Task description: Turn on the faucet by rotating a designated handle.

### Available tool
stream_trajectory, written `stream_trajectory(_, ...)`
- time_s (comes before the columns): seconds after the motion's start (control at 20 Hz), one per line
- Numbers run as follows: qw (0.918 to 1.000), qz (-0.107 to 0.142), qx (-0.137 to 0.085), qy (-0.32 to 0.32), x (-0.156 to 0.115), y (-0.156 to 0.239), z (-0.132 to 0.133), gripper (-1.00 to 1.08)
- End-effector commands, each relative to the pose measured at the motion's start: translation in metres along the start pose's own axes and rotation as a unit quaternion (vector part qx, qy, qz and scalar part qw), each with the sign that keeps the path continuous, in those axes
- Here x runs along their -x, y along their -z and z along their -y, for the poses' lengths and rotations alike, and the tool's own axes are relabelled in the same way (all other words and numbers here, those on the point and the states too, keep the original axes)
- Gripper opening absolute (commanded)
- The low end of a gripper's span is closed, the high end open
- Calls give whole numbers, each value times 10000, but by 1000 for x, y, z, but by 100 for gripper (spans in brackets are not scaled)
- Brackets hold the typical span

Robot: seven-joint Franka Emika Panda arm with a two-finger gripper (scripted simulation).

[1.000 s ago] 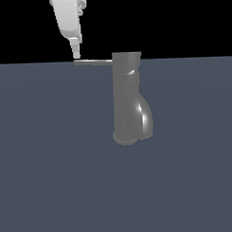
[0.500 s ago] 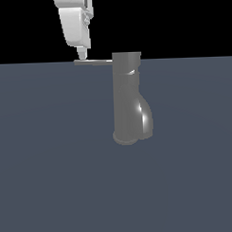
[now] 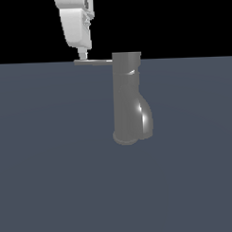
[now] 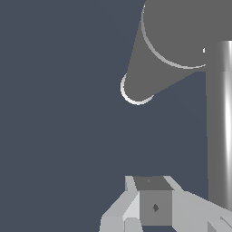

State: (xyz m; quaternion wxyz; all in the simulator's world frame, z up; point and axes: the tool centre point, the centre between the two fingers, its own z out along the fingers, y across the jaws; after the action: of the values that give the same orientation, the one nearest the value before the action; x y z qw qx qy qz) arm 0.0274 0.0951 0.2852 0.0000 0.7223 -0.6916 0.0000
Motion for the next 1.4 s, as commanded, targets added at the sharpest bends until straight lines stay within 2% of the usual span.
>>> stream_trajectory(0.0, 10000, 1, 0, 6, 0, 0, 0, -100)
stream_trajectory(0.1, 10000, 1, 0, 6, 0, 0, 0, -100)
stream_trajectory(1.35, 10000, 0, -1, 3, -5, 0, -71, -100)
